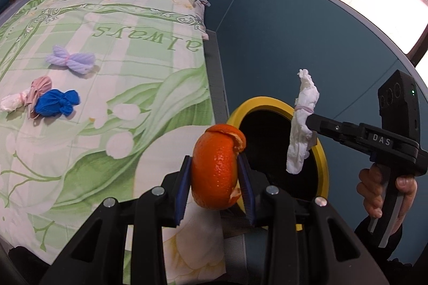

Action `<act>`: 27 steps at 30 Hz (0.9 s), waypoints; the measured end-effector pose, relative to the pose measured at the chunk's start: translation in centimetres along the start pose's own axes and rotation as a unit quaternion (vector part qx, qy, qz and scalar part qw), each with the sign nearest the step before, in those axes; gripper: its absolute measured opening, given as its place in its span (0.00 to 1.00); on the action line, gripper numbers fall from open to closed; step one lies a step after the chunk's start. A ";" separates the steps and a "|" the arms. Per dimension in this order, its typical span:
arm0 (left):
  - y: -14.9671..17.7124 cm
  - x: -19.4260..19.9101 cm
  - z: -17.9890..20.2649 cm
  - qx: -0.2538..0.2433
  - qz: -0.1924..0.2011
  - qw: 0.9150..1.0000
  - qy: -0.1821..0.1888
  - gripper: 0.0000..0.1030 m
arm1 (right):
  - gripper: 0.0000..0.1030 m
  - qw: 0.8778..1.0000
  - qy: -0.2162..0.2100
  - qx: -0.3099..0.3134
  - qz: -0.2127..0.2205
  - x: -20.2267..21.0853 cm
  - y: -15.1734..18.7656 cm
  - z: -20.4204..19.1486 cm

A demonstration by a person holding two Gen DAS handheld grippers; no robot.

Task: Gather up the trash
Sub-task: 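Lift the orange peel and white tissue bundle and carry them over the bin, then open both grippers to drop the peel and tissue bundle into the bin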

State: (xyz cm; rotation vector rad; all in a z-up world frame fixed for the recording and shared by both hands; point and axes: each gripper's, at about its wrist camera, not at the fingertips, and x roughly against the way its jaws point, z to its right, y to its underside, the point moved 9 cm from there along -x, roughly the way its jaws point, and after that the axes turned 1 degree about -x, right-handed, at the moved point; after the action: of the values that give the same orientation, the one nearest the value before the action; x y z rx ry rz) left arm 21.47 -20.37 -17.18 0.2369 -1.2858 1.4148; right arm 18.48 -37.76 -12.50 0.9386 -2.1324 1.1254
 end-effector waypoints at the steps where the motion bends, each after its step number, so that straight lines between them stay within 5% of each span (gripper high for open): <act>1: 0.0 -0.2 0.4 -0.003 -0.002 1.000 0.002 0.31 | 0.13 1.000 0.002 -0.001 0.000 0.1 0.0 0.3; 27: 1.8 -6.1 7.1 -0.065 -0.062 0.996 0.023 0.31 | 0.14 0.998 -0.007 -0.063 -0.002 -0.6 0.6 5.7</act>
State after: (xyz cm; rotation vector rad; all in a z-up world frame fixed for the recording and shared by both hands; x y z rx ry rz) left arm 18.46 -28.95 -19.98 0.1917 -1.2976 1.2201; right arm 17.56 -42.21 -16.09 0.8946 -2.1833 0.9732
